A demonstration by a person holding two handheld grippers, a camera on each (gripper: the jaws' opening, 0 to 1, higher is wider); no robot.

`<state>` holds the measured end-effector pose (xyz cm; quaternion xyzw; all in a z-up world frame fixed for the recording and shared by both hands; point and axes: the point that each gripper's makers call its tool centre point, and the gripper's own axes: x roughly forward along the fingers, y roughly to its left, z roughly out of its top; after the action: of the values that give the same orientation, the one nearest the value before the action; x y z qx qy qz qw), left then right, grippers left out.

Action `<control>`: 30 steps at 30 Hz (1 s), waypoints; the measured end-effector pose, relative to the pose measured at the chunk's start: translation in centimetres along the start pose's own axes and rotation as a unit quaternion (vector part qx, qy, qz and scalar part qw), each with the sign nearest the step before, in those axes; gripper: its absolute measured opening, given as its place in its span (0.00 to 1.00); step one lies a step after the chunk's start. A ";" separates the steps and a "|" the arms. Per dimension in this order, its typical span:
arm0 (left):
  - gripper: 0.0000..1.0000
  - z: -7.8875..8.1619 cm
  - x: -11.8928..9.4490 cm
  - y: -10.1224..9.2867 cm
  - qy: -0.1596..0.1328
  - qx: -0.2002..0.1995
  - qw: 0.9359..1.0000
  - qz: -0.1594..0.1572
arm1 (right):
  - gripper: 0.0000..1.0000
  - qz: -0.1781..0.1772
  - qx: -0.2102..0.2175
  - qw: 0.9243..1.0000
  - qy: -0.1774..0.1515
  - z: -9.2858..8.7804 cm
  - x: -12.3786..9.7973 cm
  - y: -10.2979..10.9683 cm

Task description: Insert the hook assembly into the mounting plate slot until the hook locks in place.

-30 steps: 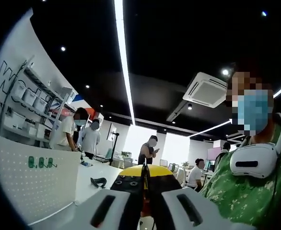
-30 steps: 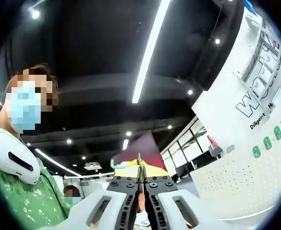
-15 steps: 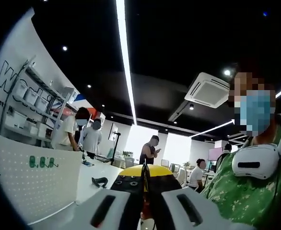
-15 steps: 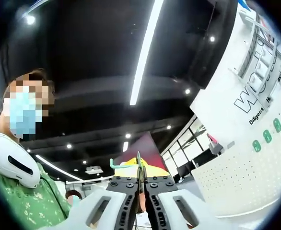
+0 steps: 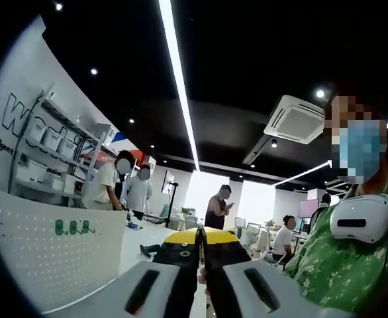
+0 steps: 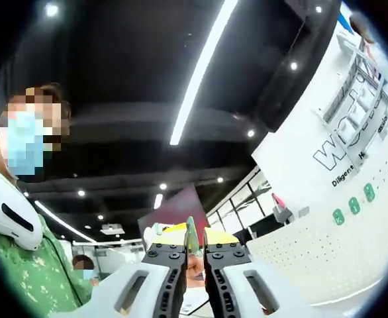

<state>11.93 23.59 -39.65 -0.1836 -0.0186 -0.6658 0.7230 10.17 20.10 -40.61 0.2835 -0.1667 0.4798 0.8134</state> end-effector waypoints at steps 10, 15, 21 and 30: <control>0.02 -0.1 -0.5 0.8 0.016 0.028 0.999 0.034 | 0.09 -0.011 -0.027 1.000 0.006 0.0 0.0 -0.1; 0.02 -0.1 -0.7 1.2 0.025 0.043 0.997 0.052 | 0.10 -0.014 -0.035 0.999 0.009 -0.1 0.0 -0.1; 0.02 -0.5 -1.1 2.5 0.047 0.063 0.992 0.098 | 0.10 -0.023 -0.052 0.998 0.018 -0.4 0.0 -0.4; 0.02 -1.3 -1.6 4.8 0.072 0.082 0.980 0.166 | 0.12 -0.033 -0.062 0.997 0.039 -1.4 0.2 -0.9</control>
<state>16.09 24.95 -42.45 -0.0755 0.0096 -0.5444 0.8354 11.10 20.76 -41.85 0.2196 -0.1550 0.4520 0.8506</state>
